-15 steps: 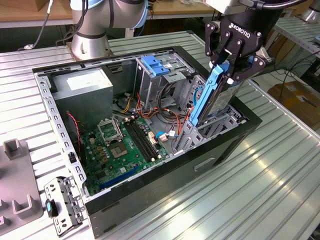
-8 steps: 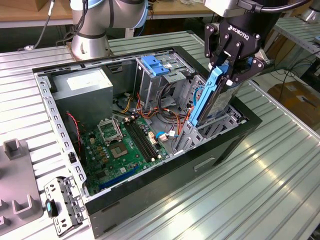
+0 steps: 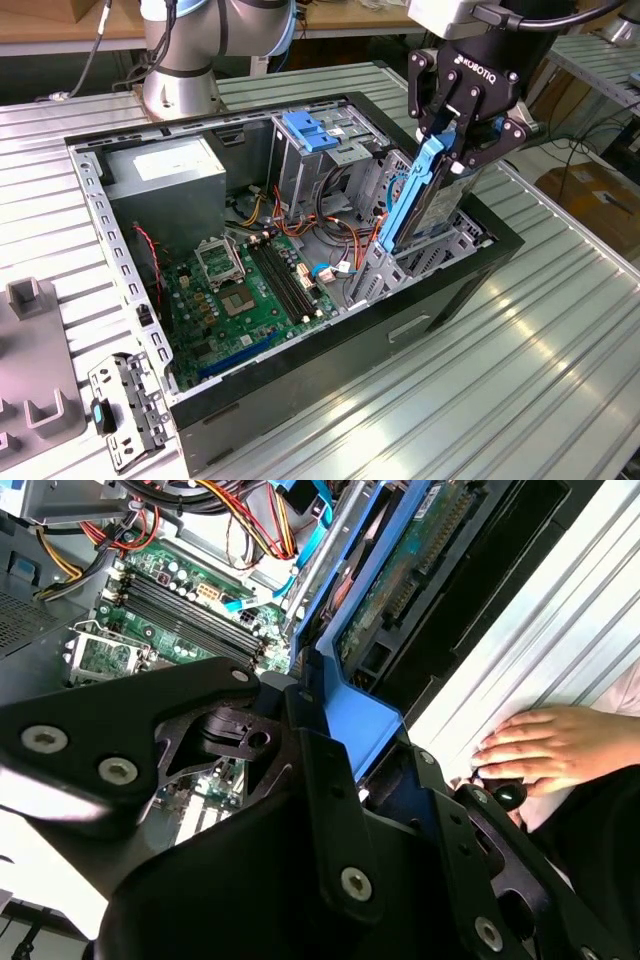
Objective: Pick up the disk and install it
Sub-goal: 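Insert the disk into the insertion slot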
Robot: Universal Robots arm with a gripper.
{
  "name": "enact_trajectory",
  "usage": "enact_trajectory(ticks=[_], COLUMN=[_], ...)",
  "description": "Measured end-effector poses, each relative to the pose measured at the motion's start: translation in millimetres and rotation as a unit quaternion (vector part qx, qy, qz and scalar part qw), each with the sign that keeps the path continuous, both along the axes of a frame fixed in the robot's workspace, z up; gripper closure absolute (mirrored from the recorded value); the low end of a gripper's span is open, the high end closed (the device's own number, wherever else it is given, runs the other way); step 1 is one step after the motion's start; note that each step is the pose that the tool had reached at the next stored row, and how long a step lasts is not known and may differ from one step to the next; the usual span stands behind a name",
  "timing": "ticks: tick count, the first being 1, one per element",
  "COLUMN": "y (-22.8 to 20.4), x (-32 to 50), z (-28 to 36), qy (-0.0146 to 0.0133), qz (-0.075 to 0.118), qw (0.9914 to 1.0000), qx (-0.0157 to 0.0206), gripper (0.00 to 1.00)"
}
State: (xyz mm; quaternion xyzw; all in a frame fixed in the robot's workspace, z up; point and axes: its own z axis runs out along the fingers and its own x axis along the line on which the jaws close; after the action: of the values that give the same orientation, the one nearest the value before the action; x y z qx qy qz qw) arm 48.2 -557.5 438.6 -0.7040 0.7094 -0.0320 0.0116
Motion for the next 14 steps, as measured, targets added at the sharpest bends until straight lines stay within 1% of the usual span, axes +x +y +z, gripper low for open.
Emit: enact_trajectory(ticks=[5,6,7,10,12,14], y=[0.0,0.0,0.0,0.0,0.0,-0.1], x=[0.0,0.0,0.0,0.0,0.0,0.0], z=[-0.1,0.0,-0.4,-6.5,-14.0,-19.8], qy=[0.0000,0.0000,-0.0001,-0.0001,-0.0001,-0.0001], qz=[0.000,0.000,0.000,0.000,0.000,0.000], qw=[1.00000,1.00000,1.00000,1.00000,1.00000,1.00000], qx=[0.0000,-0.0001,0.0001,0.0001,0.0001,0.0000], gripper=[0.62,0.55,0.55,0.55,0.57,0.70])
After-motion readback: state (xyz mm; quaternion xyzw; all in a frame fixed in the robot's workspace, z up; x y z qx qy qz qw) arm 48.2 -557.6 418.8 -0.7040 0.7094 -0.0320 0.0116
